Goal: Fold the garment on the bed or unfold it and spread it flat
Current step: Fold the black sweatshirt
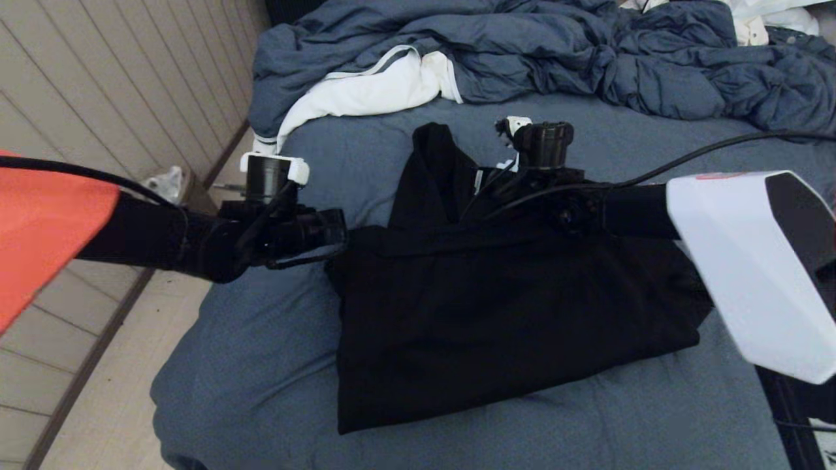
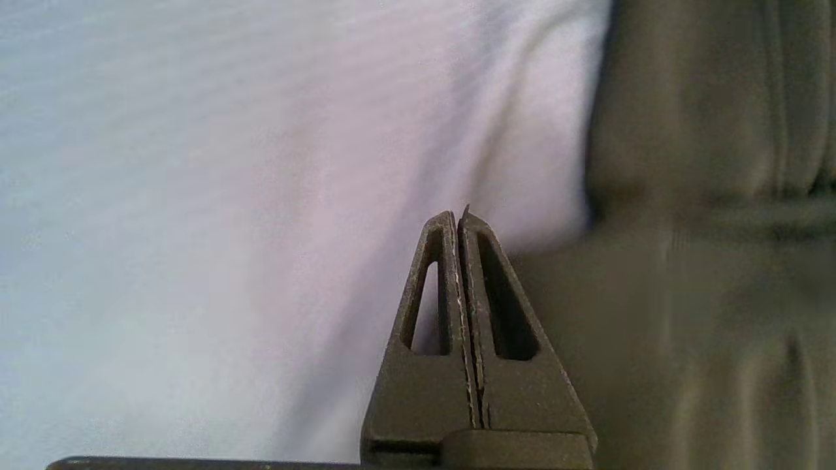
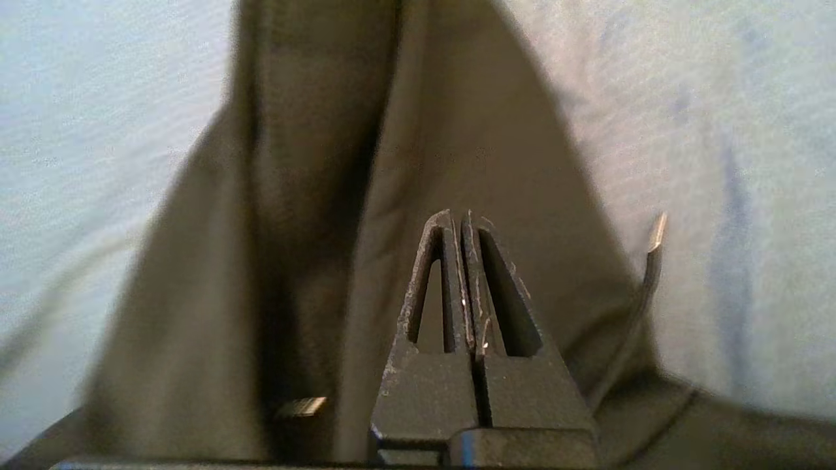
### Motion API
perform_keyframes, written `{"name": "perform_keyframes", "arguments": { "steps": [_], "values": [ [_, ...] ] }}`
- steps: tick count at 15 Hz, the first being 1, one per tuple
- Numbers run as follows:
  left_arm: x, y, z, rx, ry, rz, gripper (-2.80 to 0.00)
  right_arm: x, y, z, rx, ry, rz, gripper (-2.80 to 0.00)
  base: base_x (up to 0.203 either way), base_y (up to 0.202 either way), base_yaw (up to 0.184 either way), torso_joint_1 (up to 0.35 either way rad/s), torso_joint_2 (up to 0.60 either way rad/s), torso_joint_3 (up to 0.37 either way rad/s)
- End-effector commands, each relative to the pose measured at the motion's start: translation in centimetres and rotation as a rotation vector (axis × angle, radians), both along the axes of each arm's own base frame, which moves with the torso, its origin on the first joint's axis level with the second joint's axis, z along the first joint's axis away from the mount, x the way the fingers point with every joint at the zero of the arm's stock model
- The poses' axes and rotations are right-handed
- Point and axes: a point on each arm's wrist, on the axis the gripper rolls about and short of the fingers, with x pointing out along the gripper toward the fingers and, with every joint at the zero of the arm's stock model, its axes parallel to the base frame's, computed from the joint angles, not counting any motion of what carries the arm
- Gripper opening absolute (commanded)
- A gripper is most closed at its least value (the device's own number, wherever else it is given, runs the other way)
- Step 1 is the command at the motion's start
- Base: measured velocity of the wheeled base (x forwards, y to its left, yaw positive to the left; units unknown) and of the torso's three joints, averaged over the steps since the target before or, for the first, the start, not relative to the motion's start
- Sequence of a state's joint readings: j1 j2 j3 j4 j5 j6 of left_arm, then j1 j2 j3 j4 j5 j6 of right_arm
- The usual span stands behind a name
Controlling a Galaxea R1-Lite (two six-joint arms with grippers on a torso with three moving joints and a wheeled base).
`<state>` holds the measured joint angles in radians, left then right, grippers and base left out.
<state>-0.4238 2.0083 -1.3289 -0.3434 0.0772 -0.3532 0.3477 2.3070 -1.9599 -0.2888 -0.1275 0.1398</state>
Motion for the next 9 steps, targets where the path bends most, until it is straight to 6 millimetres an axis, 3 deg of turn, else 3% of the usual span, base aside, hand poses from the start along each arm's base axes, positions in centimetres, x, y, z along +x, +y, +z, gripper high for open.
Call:
{"name": "perform_keyframes", "arguments": {
  "steps": [1,3,5,9],
  "values": [
    [-4.5,2.9,2.3,-0.037,-0.076,0.023,-2.80,0.8,0.4,-1.4,-0.015,0.004,-0.019,-2.80,0.000,0.000,0.000,0.000,0.00,0.000],
    [-7.4,5.0,2.0,-0.051,-0.101,0.042,-2.80,0.6,0.7,-1.2,-0.021,-0.003,-0.023,-2.80,0.000,0.000,0.000,0.000,0.00,0.000],
    [-9.1,6.4,2.3,-0.085,-0.176,0.045,-2.80,0.7,0.6,-1.3,-0.025,-0.005,-0.048,0.00,0.000,0.000,0.000,0.000,0.00,0.000],
    [-9.2,6.5,2.0,-0.088,-0.178,0.039,-2.80,0.9,0.5,-1.6,-0.029,-0.018,-0.050,0.00,0.000,0.000,0.000,0.000,0.00,0.000]
  ]
}}
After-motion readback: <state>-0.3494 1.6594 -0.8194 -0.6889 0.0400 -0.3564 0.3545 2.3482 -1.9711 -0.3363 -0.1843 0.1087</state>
